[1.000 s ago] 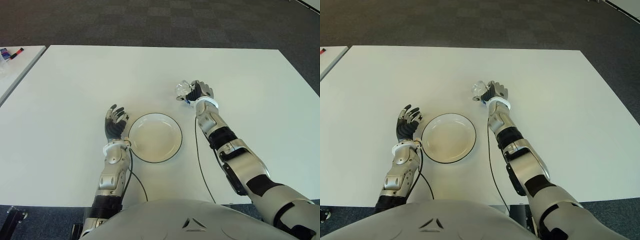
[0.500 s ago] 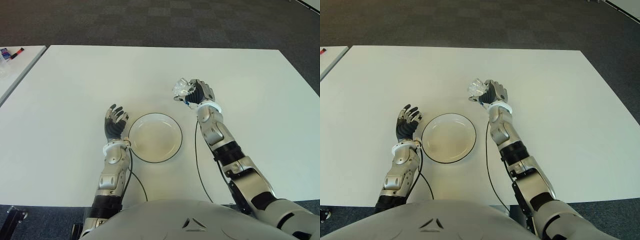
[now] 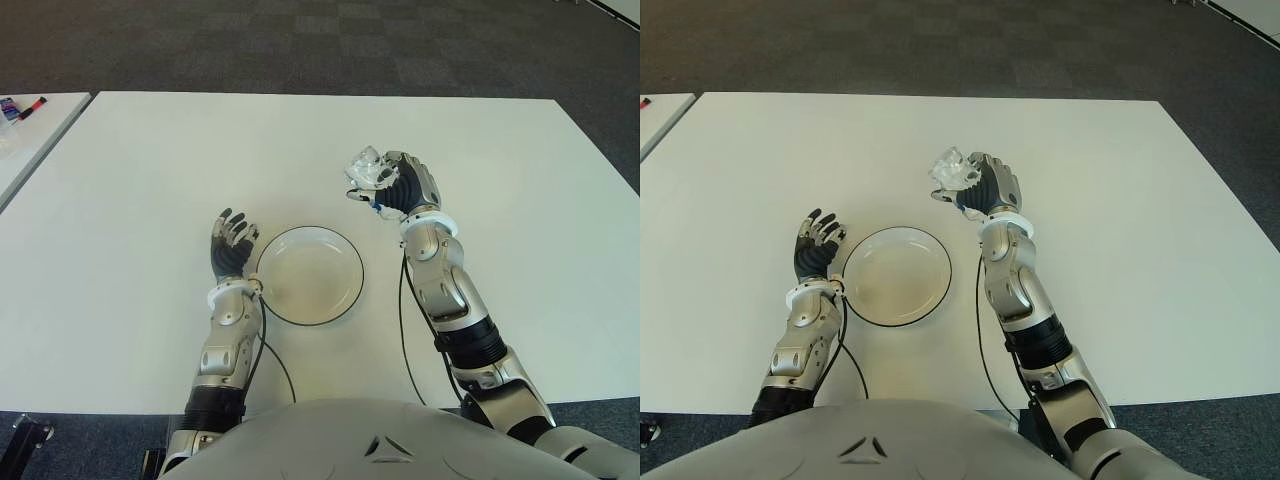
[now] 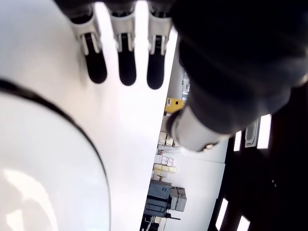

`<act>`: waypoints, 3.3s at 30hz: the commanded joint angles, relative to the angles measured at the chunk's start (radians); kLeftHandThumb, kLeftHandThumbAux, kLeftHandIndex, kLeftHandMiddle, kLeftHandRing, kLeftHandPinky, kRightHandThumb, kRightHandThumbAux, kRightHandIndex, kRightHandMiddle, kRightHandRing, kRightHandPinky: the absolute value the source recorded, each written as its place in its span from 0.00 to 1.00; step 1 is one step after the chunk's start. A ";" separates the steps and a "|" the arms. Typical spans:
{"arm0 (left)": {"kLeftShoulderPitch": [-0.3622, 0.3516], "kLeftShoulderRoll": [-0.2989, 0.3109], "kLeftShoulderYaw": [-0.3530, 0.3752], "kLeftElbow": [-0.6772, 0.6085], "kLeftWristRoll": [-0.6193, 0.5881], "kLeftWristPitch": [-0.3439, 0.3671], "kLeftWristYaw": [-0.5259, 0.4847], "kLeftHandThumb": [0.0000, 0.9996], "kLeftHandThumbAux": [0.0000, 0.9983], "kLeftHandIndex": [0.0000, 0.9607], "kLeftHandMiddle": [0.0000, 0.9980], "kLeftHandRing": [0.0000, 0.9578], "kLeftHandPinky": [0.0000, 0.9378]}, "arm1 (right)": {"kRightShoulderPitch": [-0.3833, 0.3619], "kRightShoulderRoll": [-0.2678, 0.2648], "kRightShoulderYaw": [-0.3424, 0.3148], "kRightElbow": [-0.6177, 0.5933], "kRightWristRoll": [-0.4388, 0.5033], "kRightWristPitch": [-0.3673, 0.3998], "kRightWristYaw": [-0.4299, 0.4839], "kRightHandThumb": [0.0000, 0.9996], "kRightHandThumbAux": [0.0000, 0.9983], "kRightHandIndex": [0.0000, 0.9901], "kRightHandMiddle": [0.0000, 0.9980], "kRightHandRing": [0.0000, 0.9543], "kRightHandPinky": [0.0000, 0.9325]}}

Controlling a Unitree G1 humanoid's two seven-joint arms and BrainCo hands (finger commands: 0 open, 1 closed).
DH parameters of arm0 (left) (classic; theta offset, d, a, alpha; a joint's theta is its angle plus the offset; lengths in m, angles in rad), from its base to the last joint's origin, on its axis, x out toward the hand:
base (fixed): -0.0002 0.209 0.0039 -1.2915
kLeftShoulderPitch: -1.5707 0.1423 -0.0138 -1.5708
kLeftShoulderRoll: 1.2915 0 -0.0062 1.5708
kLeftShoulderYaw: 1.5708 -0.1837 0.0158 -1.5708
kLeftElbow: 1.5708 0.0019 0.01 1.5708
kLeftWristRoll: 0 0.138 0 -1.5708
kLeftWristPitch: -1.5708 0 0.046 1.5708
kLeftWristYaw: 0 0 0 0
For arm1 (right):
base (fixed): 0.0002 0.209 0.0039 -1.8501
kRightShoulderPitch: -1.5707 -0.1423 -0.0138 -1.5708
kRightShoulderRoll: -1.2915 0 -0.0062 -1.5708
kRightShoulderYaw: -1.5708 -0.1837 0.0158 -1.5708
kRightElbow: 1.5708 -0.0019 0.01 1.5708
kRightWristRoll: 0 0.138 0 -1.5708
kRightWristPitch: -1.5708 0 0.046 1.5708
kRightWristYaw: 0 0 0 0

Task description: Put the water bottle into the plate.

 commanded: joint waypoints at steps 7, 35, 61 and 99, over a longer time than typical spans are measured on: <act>-0.020 -0.100 0.002 0.030 -0.012 -0.014 -0.003 0.38 0.88 0.14 0.21 0.20 0.23 | 0.020 0.000 -0.009 -0.033 -0.025 -0.025 -0.009 0.86 0.67 0.42 0.54 0.92 0.92; -0.040 -0.098 0.009 0.078 -0.014 -0.036 -0.006 0.39 0.88 0.15 0.23 0.22 0.25 | 0.138 0.018 0.143 -0.135 -0.035 -0.147 0.101 0.86 0.68 0.40 0.53 0.91 0.92; -0.025 -0.099 0.010 0.026 0.032 -0.015 0.025 0.31 0.85 0.15 0.21 0.21 0.24 | 0.114 0.023 0.171 0.036 0.016 -0.285 0.168 0.85 0.68 0.39 0.53 0.89 0.89; -0.036 -0.112 0.000 0.034 0.026 -0.023 0.046 0.36 0.84 0.18 0.22 0.22 0.25 | 0.114 0.031 0.181 0.102 0.044 -0.329 0.209 0.85 0.68 0.40 0.53 0.89 0.89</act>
